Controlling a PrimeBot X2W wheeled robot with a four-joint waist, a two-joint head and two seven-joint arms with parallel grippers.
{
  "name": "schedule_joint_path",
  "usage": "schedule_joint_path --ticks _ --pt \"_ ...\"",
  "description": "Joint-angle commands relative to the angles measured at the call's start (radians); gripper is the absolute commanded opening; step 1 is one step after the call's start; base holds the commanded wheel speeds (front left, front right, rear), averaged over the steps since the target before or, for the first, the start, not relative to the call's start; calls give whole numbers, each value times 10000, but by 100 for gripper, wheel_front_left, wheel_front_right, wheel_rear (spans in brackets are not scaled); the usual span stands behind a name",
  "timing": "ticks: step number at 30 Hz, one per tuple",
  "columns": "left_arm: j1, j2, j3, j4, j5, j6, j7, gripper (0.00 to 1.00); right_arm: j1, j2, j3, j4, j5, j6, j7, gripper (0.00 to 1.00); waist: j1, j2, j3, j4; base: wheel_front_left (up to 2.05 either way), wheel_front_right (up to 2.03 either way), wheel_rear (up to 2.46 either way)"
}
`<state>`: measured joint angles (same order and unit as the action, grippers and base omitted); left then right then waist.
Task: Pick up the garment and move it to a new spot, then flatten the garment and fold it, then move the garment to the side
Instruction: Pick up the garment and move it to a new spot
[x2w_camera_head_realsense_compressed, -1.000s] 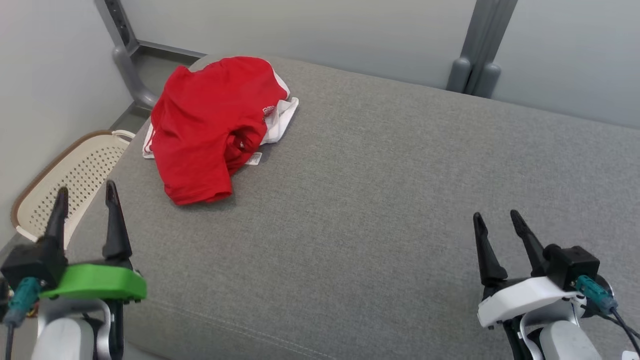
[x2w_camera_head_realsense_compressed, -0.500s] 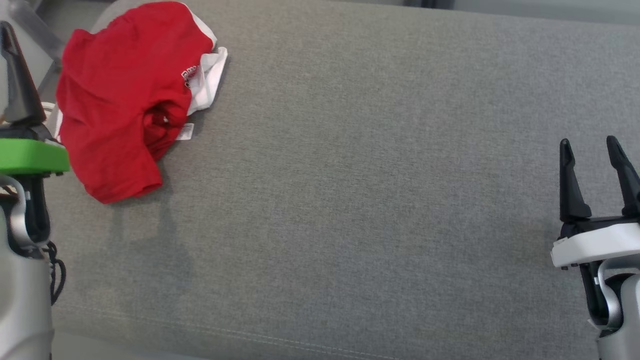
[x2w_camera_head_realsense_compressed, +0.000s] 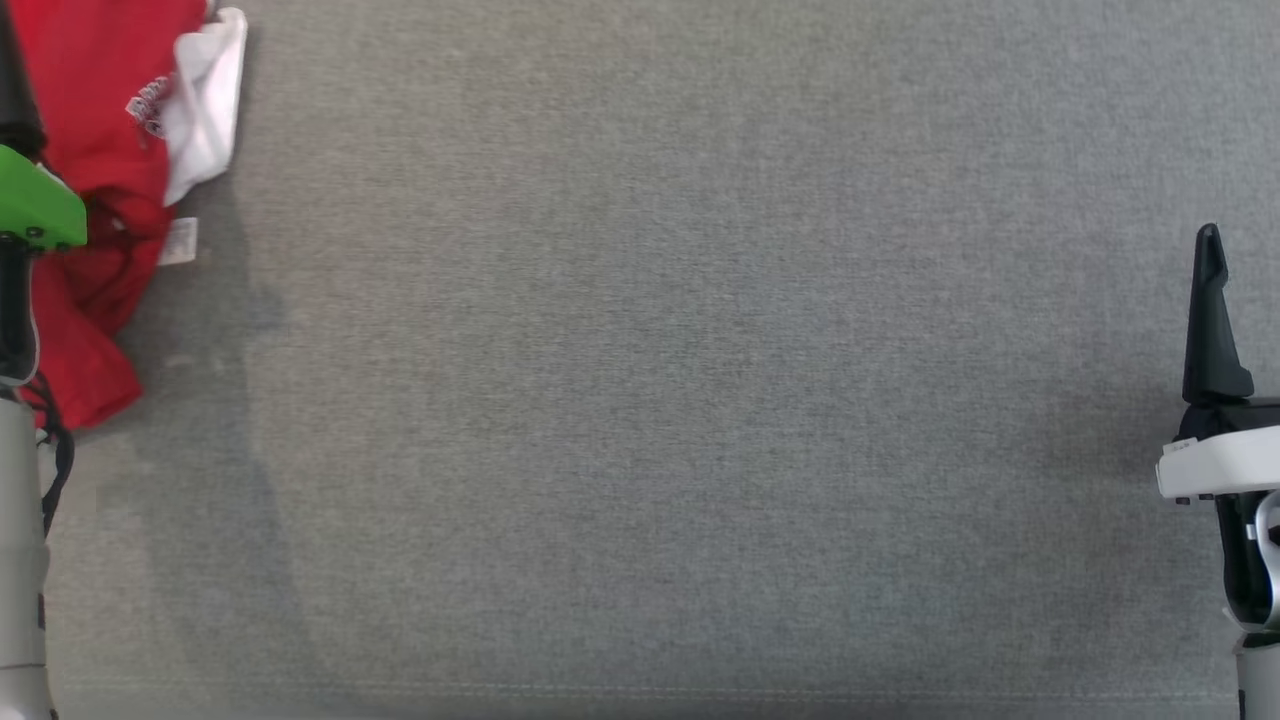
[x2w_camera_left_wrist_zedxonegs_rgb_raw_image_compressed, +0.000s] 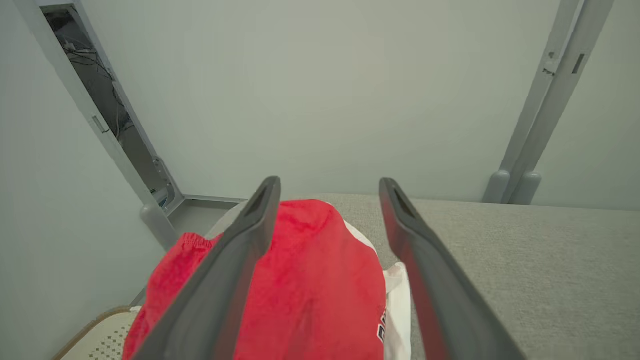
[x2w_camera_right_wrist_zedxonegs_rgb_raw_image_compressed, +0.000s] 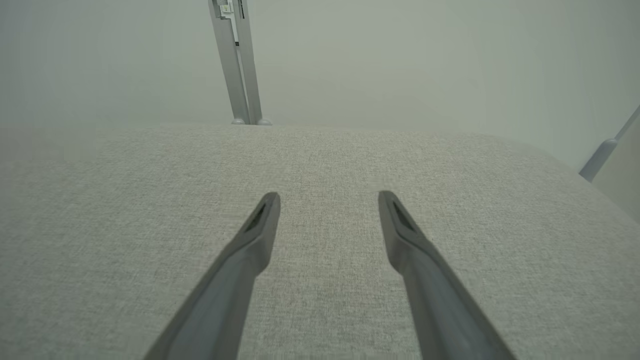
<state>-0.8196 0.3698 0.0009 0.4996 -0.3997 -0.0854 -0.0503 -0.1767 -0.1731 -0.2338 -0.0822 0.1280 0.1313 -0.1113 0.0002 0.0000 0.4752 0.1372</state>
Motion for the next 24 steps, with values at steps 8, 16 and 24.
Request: schedule_joint_path --ticks 8,16,24 --pt "-429 406 -334 1854 -146 -49 1767 100 -223 87 -7 68 108 -10 -32 100 -2 0 457 -686 0 0 0" --pt "-661 521 -500 2996 -198 -33 2490 36 -346 134 87 19 148 -10 -55 100 -2 0 439 -791 0 0 0" --pt "-890 689 -541 3566 -43 108 1638 0 -393 149 108 151 180 -10 -138 100 -2 0 364 -816 0 0 0"
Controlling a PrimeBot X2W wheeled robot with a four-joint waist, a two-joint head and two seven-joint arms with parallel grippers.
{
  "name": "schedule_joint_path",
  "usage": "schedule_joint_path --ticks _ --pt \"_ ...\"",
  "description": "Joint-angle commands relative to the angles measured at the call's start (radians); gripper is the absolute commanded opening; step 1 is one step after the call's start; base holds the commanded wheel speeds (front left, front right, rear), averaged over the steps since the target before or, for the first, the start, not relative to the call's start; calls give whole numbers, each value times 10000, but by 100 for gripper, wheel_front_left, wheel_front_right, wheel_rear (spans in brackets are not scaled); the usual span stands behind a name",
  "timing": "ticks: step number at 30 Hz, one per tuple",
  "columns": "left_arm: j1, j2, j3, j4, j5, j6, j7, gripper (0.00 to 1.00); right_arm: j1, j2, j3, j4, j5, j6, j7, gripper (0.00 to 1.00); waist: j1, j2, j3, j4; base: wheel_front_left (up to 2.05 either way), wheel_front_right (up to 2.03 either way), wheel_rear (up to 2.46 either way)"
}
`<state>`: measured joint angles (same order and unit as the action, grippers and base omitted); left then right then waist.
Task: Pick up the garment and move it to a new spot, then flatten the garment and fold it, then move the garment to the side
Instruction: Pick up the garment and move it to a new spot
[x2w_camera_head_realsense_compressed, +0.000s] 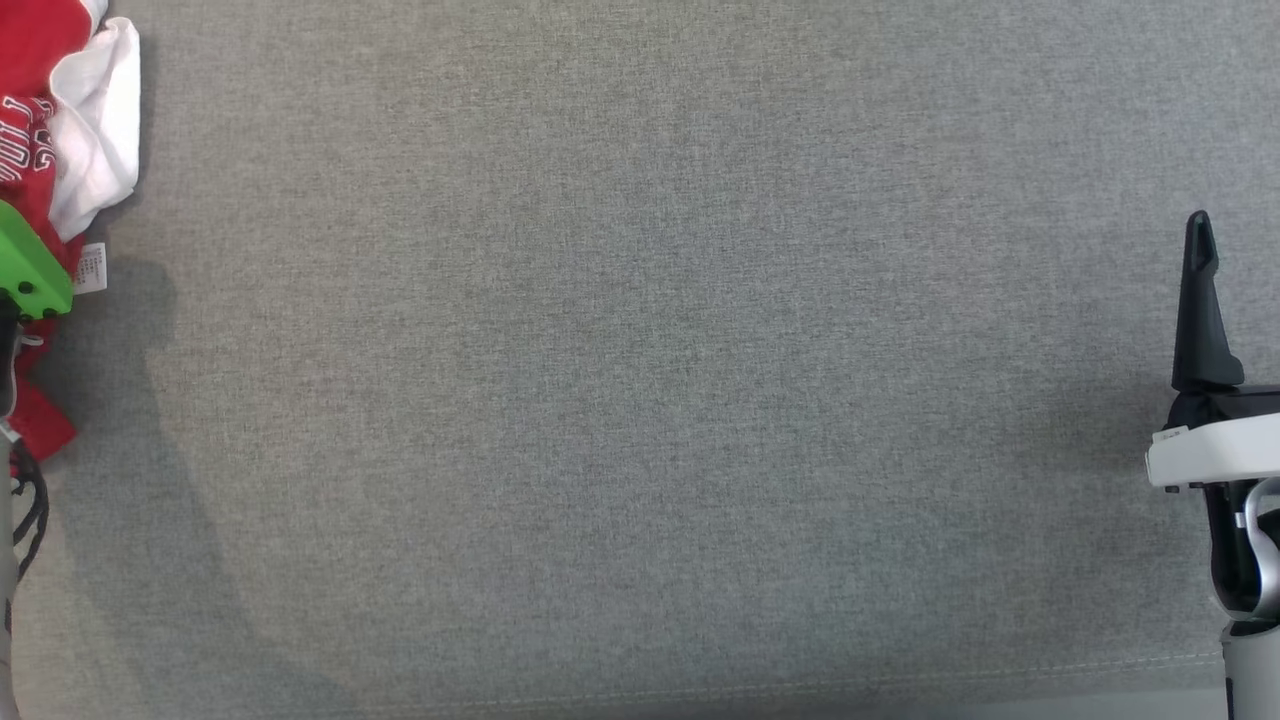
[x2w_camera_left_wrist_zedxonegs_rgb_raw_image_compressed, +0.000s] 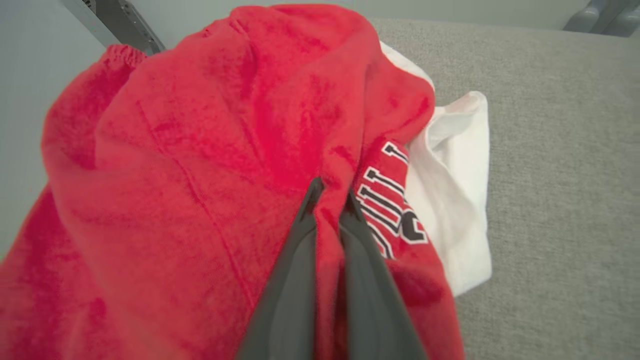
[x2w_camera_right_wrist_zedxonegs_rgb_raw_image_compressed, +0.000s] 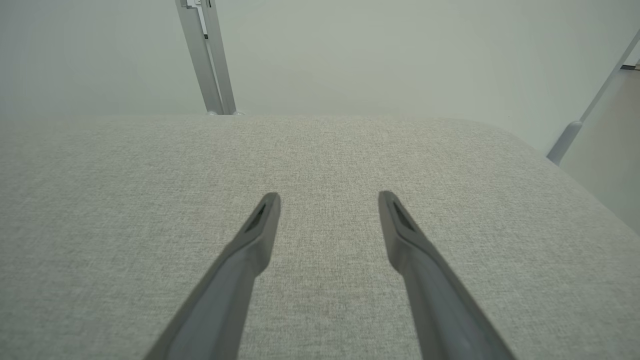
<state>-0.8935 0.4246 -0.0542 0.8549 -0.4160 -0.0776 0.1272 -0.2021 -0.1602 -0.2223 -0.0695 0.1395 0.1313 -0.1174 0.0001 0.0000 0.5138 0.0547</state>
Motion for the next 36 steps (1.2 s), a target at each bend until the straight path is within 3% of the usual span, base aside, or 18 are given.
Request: schedule_joint_path --ticks 1,9,18,24,31,36 --pt "-186 171 -6 20 151 29 -330 0 -127 27 1 50 54 -10 -82 100 -1 0 -60 17 0 0 0" --pt "-675 421 -153 -331 372 -59 -1655 0 67 176 240 440 101 -10 -308 100 -1 0 -779 143 0 0 0" --pt "-1194 709 -467 -1868 737 -2 -1929 0 165 474 435 1135 153 -10 -626 100 -1 0 -1729 8 0 0 0" --pt "-1443 573 -807 -3884 824 50 -1322 0 211 700 563 1624 258 -10 -885 100 -1 0 -2193 -428 0 0 0" --pt "-1815 -147 -1424 -6424 519 71 -85 0 17 914 708 2088 447 -10 -1157 100 -1 0 -2289 -1291 0 0 0" --pt "-2064 -740 -2129 -7179 508 22 567 0 -164 1012 910 2387 770 -10 -1329 100 -1 0 -2164 -2000 0 0 0"
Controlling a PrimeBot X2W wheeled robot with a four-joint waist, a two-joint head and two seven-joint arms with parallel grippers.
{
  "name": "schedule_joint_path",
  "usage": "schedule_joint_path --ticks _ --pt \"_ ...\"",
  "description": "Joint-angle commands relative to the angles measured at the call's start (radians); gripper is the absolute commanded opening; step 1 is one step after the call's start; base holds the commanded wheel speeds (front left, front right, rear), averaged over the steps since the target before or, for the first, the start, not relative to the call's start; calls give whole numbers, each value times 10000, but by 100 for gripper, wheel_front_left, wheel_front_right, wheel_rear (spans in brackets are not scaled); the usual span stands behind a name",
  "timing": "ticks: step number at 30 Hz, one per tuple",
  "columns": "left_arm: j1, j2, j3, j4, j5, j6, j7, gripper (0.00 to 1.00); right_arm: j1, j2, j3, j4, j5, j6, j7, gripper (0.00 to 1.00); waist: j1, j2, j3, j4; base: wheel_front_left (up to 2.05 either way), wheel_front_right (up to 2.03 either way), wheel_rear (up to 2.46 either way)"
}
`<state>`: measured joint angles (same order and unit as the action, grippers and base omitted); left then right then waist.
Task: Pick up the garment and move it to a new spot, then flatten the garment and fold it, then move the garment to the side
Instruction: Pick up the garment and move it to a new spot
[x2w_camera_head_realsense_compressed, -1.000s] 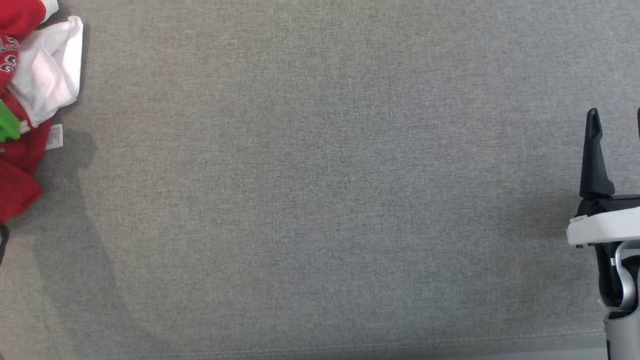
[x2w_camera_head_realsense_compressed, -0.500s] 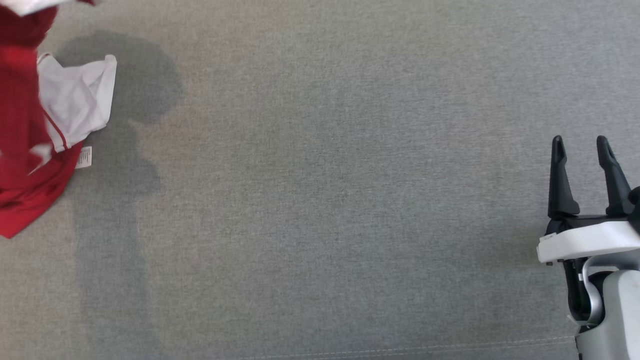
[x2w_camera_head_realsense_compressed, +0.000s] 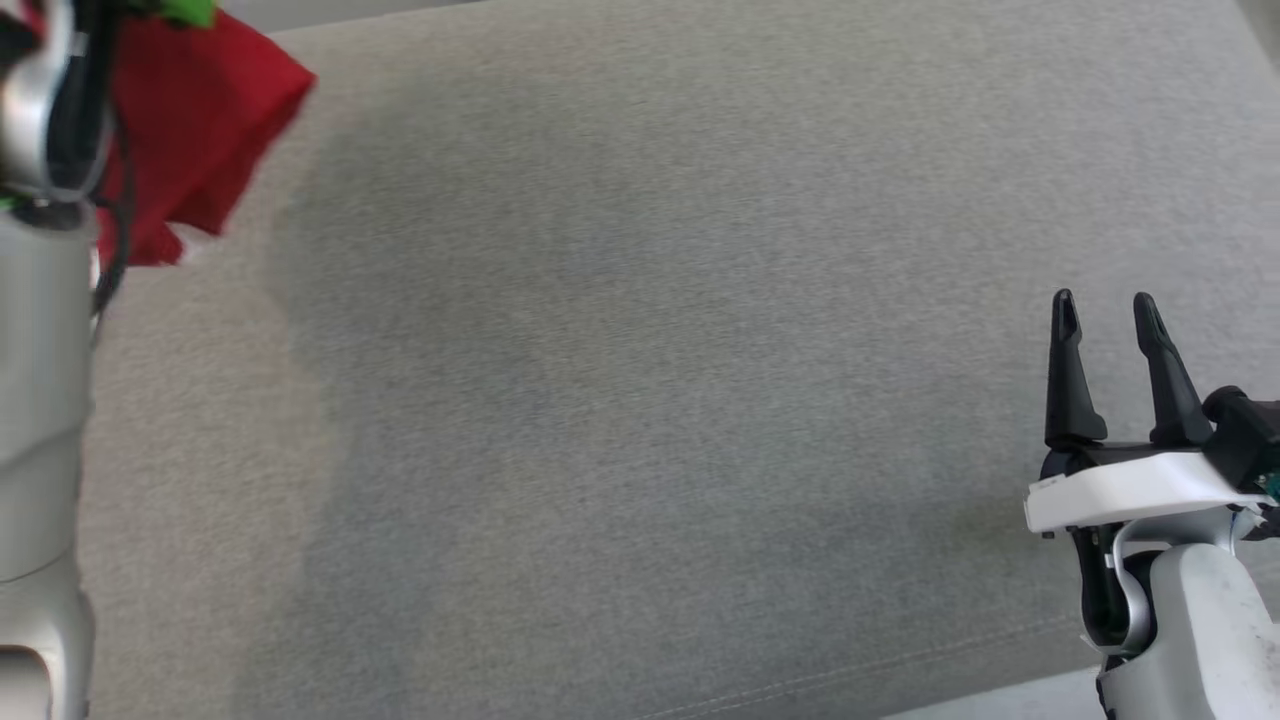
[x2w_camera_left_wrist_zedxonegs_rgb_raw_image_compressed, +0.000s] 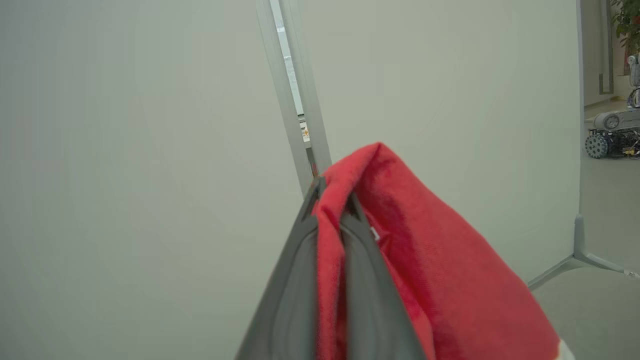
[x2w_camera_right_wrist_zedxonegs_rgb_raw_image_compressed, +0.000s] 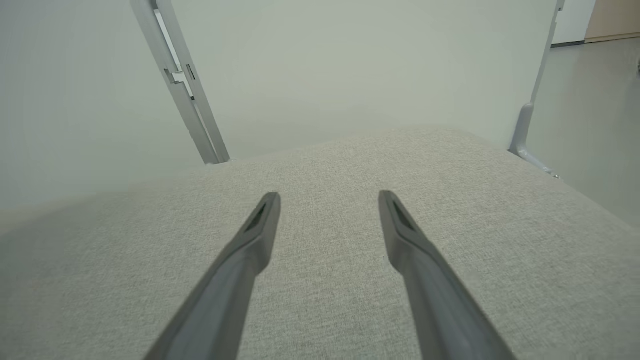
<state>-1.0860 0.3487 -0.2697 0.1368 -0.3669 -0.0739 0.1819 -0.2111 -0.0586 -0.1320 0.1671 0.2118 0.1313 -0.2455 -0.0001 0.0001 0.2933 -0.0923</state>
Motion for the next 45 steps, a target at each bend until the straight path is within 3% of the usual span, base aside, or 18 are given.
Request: schedule_joint_path --ticks 1,11,23,24,25,30,36,45 --pt "-168 -49 -138 -11 83 -36 96 0 -130 17 79 87 83 -10 -76 100 1 -1 64 -691 0 0 0" --pt "795 -1165 -1374 1008 -125 -214 -363 0 -498 76 1010 412 462 -10 -200 100 1 -1 119 -1975 0 0 0" --pt "3225 -2365 -2020 3729 -835 -233 -1968 0 -477 82 1633 135 790 -10 -210 100 1 -1 164 -2236 0 0 0" --pt "3366 -2443 -2071 3929 -932 -269 -2099 45 -432 77 1626 134 767 -10 -210 100 1 -1 132 -2207 0 0 0" --pt "3435 -2492 -2117 4064 -978 -299 -2218 100 -400 79 1637 135 740 -10 -210 100 1 -1 105 -2178 0 0 0" --pt "3629 -2630 -2324 4495 -1006 -367 -3116 100 -190 78 1684 177 579 -10 -211 100 1 -1 -314 -1905 0 0 0" --pt "3919 -2456 -1960 4436 -958 -139 -4183 100 121 75 1733 106 379 -10 -211 100 1 -1 -1106 -1344 0 0 0" --pt "5286 -1938 -1177 3529 -861 358 -4468 100 572 67 1747 -11 48 -10 -210 100 1 -1 -2006 -310 0 0 0"
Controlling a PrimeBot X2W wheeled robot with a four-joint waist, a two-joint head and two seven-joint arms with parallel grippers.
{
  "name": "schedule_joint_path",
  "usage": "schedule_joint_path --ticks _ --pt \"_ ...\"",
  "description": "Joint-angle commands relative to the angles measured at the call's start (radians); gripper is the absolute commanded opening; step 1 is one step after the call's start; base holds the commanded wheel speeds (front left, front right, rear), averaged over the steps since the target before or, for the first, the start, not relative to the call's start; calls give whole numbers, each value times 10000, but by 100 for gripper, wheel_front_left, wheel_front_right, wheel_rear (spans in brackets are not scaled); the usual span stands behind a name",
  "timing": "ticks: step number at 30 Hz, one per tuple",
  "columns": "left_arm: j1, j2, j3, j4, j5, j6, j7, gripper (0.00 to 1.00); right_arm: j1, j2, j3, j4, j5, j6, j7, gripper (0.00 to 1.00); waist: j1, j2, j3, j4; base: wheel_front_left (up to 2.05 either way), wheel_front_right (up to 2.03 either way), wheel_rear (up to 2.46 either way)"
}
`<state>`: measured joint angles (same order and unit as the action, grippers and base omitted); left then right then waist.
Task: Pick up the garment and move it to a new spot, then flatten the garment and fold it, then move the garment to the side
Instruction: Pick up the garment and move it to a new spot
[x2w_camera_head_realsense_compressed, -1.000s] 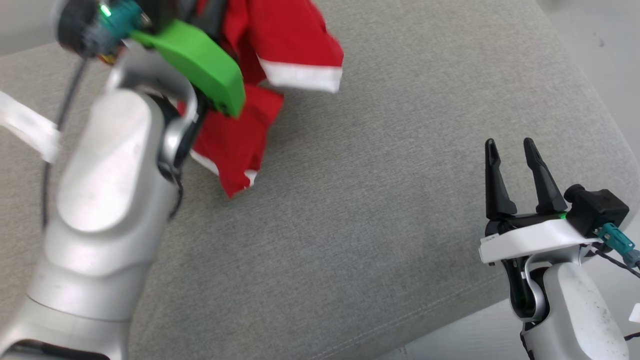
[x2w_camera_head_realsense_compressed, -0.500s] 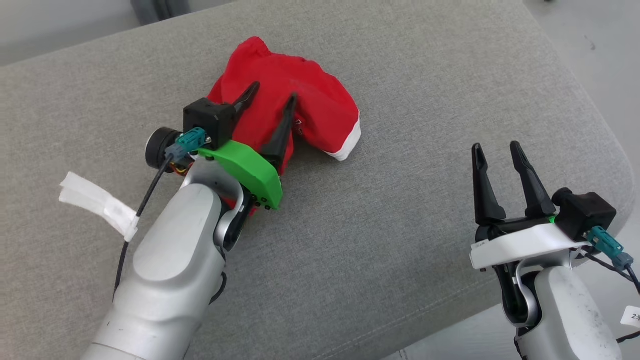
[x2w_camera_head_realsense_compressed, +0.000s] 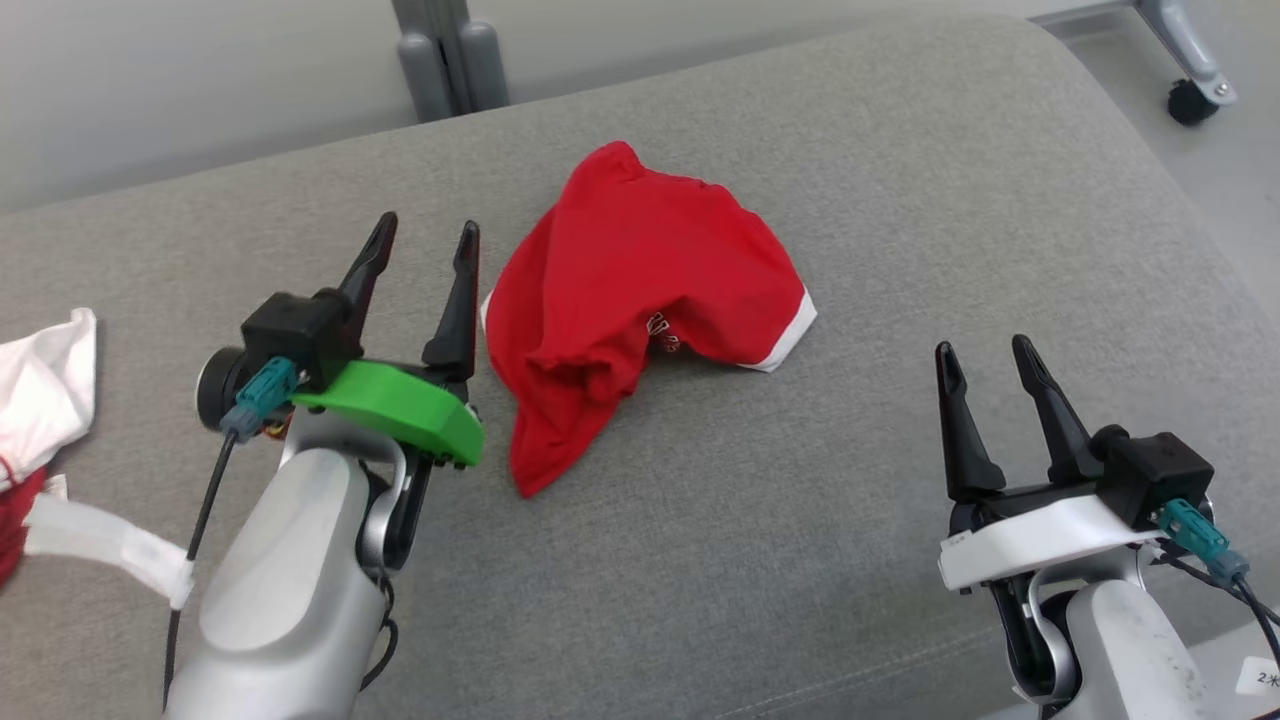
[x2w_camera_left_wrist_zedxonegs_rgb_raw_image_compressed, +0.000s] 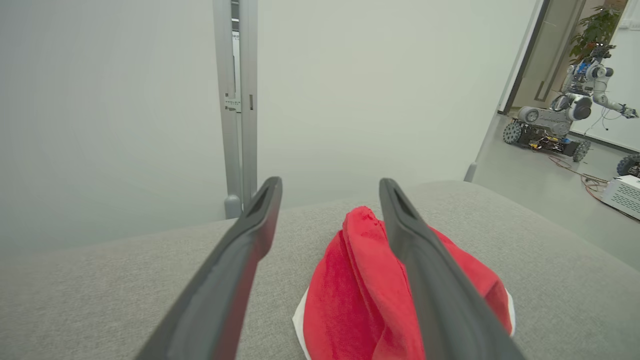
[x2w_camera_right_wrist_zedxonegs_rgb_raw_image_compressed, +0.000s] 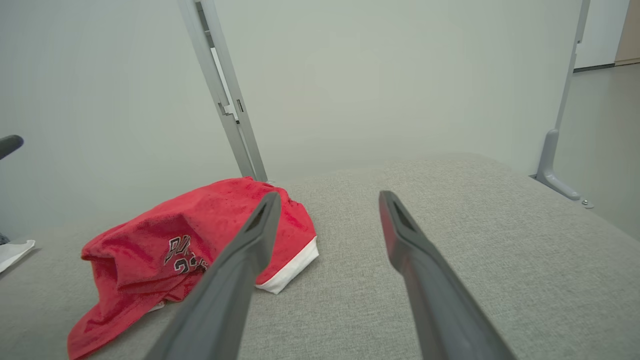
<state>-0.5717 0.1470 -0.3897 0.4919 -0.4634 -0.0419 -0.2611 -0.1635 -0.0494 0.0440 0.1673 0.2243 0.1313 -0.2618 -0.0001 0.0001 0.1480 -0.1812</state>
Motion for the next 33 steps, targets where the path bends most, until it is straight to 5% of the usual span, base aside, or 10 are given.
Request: schedule_joint_path --ticks 1,21,33 --pt "349 160 135 -169 100 103 -42 100 170 -36 -23 -3 -123 -10 -47 100 1 -1 -645 724 0 0 0" --pt "4781 1186 2250 -3524 534 1009 -35 100 829 -125 100 -168 -239 -10 83 100 1 -1 -1658 1984 0 0 0" --pt "6038 1312 2218 -4021 763 838 -35 100 1291 -183 -16 -453 -324 -10 311 100 1 -1 -1899 2237 0 0 0"
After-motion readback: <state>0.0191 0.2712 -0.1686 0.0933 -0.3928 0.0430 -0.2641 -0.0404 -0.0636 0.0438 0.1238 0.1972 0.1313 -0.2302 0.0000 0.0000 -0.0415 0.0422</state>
